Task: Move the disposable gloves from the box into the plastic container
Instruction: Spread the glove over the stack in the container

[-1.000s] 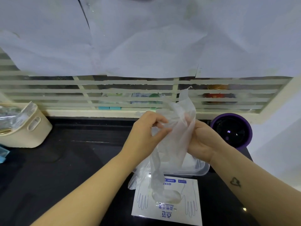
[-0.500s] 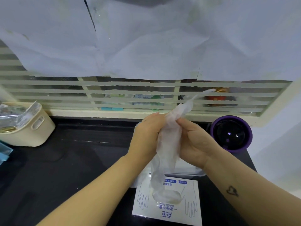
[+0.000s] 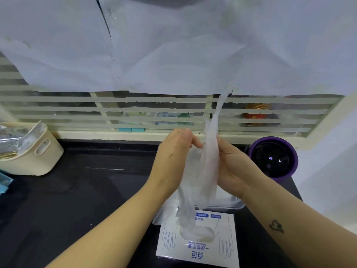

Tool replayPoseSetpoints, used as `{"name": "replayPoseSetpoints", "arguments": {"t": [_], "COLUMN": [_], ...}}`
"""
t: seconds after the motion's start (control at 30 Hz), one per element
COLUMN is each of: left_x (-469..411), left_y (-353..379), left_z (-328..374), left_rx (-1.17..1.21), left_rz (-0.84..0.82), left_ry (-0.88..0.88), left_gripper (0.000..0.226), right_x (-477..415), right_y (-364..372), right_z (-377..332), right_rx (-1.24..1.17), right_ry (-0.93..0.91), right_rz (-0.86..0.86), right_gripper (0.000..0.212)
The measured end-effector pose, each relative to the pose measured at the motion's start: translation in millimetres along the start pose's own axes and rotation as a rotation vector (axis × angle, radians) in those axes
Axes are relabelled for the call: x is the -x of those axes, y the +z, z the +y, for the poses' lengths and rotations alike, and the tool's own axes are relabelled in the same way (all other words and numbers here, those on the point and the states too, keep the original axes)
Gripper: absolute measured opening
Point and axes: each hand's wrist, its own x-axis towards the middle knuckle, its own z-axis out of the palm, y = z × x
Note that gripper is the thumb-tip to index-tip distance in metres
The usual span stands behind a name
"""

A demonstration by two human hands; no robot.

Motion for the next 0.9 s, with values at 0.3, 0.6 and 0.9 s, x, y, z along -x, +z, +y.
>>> {"name": "replayPoseSetpoints", "arguments": {"t": [0.3,0.6,0.9], "left_x": [-3.3,-3.5,-19.2], "left_y": [-11.9,-14.9,-53.5], "left_z": [2.2,1.5,10.6], "left_rx": [-0.053,0.104,0.411], "left_rz": [-0.323,-0.186,0.170], "left_ry": [-0.069,-0.013,-0.039], "left_gripper": [0.030,0.034,0.045], "right_x": [-6.6,-12.6,-7.0], "right_y": [-7.5,-14.0,-50.9], "right_z": [-5.0,-8.6,-41.2], "right_rx": [-0.017,-0.059,-0.128], "right_ry": [-0.018,-0.052,0.094], "right_rz": [0.018,0.041,-0.204], "right_gripper": [0.043,0.040,0.054]}}
